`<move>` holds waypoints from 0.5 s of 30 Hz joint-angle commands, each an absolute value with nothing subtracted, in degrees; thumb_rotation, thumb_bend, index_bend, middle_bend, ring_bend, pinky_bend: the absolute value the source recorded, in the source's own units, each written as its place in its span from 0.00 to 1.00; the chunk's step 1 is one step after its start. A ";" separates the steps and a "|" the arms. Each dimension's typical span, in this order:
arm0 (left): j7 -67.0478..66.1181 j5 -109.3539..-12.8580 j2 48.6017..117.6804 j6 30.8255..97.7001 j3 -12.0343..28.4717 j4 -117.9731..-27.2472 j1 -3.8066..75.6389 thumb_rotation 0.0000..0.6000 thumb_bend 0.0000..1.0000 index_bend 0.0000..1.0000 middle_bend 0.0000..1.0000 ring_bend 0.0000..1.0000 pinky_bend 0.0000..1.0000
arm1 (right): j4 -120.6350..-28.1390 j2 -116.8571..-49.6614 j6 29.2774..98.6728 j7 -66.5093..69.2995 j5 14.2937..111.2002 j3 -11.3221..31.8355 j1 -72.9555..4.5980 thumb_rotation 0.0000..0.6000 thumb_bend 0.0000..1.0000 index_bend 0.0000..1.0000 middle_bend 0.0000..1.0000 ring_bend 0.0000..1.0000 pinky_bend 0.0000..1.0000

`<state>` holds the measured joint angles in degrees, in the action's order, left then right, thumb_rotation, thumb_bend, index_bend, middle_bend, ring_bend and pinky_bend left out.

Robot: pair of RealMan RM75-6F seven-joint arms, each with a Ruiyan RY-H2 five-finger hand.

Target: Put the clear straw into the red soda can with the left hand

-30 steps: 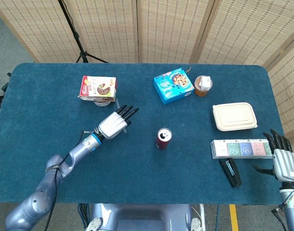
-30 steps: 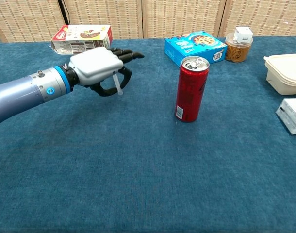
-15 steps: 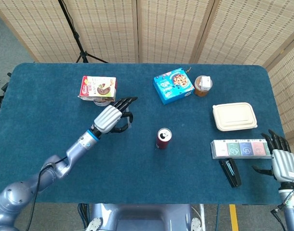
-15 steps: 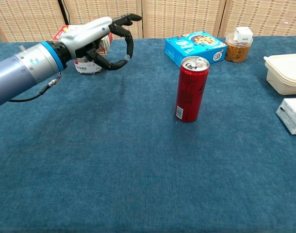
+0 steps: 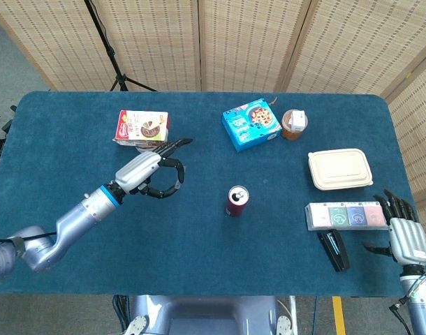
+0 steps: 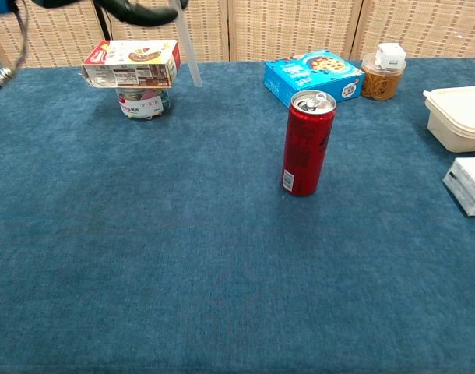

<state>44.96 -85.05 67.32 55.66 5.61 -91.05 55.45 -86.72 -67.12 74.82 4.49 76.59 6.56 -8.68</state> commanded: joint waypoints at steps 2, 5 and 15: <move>56.95 -87.60 61.23 52.59 6.73 -96.74 55.53 1.00 0.41 0.63 0.00 0.00 0.04 | -86.75 -67.07 74.80 4.61 76.64 6.57 -8.71 1.00 0.00 0.10 0.00 0.00 0.00; 65.90 -90.39 59.82 52.20 6.89 -97.64 56.26 1.00 0.41 0.63 0.00 0.00 0.04 | -86.80 -67.06 74.72 4.63 76.75 6.54 -8.79 1.00 0.00 0.10 0.00 0.00 0.00; 72.47 -94.57 59.09 54.32 7.49 -100.14 57.46 1.00 0.41 0.62 0.00 0.00 0.04 | -87.22 -66.43 75.46 5.46 77.05 6.64 -8.47 1.00 0.00 0.10 0.00 0.00 0.00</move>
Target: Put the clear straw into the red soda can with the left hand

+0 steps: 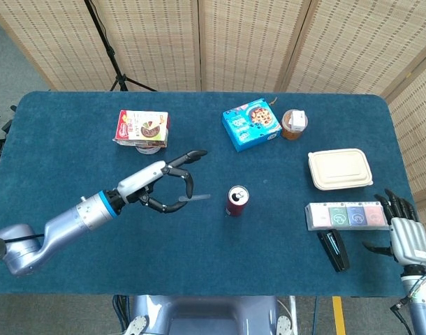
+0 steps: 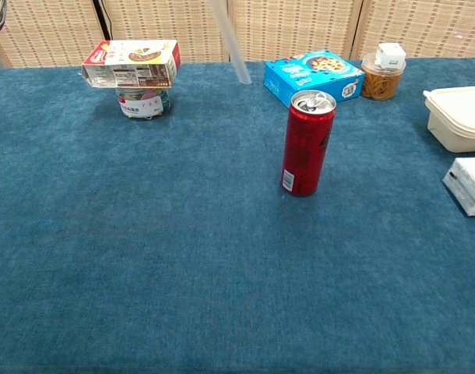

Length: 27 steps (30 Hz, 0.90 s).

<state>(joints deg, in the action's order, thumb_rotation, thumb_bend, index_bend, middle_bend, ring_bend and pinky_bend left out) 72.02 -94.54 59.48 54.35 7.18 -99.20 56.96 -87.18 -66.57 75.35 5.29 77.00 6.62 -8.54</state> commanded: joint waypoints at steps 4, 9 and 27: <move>70.96 -93.08 59.74 52.88 8.08 -101.01 58.27 1.00 0.41 0.62 0.00 0.00 0.04 | -87.43 -66.13 75.68 5.95 77.16 6.73 -8.37 1.00 0.00 0.10 0.00 0.00 0.00; 68.18 -89.16 61.64 50.59 9.39 -101.24 59.18 1.00 0.41 0.62 0.00 0.00 0.04 | -87.57 -65.70 75.73 6.74 77.23 6.80 -8.29 1.00 0.00 0.10 0.00 0.00 0.00; 63.54 -81.18 68.21 45.98 12.96 -98.36 61.00 1.00 0.41 0.63 0.00 0.00 0.04 | -87.37 -64.74 75.33 9.03 76.42 7.41 -8.23 1.00 0.00 0.10 0.00 0.00 0.00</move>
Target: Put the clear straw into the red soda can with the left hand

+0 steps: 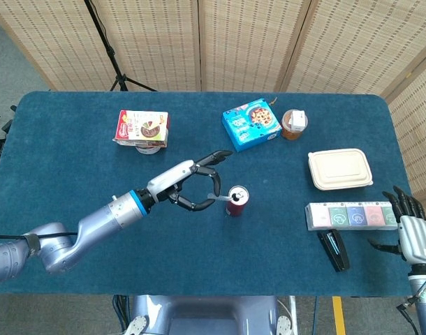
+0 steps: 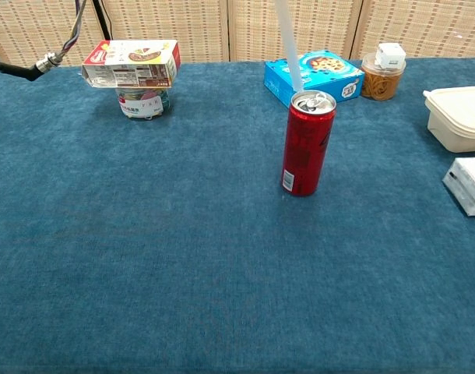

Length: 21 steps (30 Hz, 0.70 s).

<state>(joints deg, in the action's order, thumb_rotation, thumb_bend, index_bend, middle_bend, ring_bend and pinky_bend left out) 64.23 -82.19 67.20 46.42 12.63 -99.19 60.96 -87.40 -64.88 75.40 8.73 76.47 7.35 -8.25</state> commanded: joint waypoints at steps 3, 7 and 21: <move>63.47 -80.84 69.27 45.92 13.09 -97.75 60.64 1.00 0.41 0.63 0.00 0.00 0.04 | -87.34 -64.64 75.16 9.29 76.43 7.38 -8.27 1.00 0.00 0.10 0.00 0.00 0.00; 63.51 -80.81 70.33 45.55 13.31 -96.73 60.51 1.00 0.41 0.63 0.00 0.00 0.04 | -87.29 -64.67 75.09 9.28 76.43 7.36 -8.29 1.00 0.00 0.10 0.00 0.00 0.00; 63.32 -80.89 70.90 43.76 14.33 -96.37 60.64 1.00 0.41 0.63 0.00 0.00 0.04 | -87.07 -64.84 74.77 9.03 76.05 7.45 -8.42 1.00 0.00 0.10 0.00 0.00 0.00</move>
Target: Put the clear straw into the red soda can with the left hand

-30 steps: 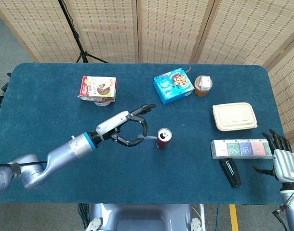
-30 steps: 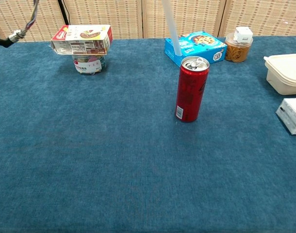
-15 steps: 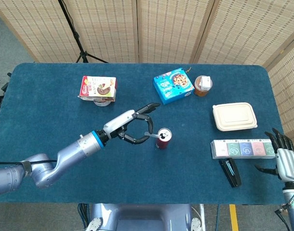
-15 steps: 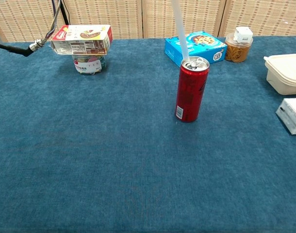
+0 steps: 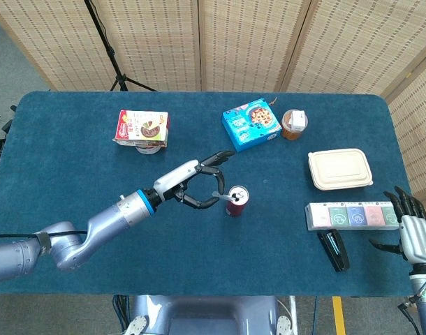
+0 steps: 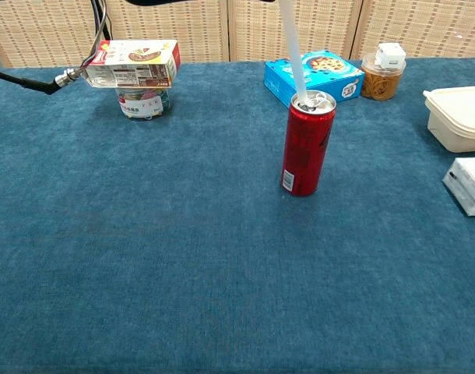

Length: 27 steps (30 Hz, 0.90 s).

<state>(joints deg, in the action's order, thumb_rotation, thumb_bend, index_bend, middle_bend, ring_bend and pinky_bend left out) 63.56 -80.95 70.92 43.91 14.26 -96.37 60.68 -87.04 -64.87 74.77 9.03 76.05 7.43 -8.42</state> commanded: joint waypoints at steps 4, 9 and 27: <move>62.97 -80.44 71.01 43.18 14.54 -96.28 60.64 1.00 0.41 0.63 0.00 0.00 0.04 | -87.06 -64.80 74.77 9.09 76.03 7.43 -8.39 1.00 0.00 0.10 0.00 0.00 0.00; 62.33 -80.08 71.63 42.47 14.76 -95.84 60.71 1.00 0.41 0.63 0.00 0.00 0.04 | -87.11 -64.74 74.87 9.18 76.00 7.50 -8.35 1.00 0.00 0.10 0.00 0.00 0.00; 60.93 -79.16 74.23 41.11 15.67 -94.02 60.67 1.00 0.41 0.63 0.00 0.00 0.04 | -87.12 -64.68 74.88 9.26 75.97 7.50 -8.30 1.00 0.00 0.10 0.00 0.00 0.00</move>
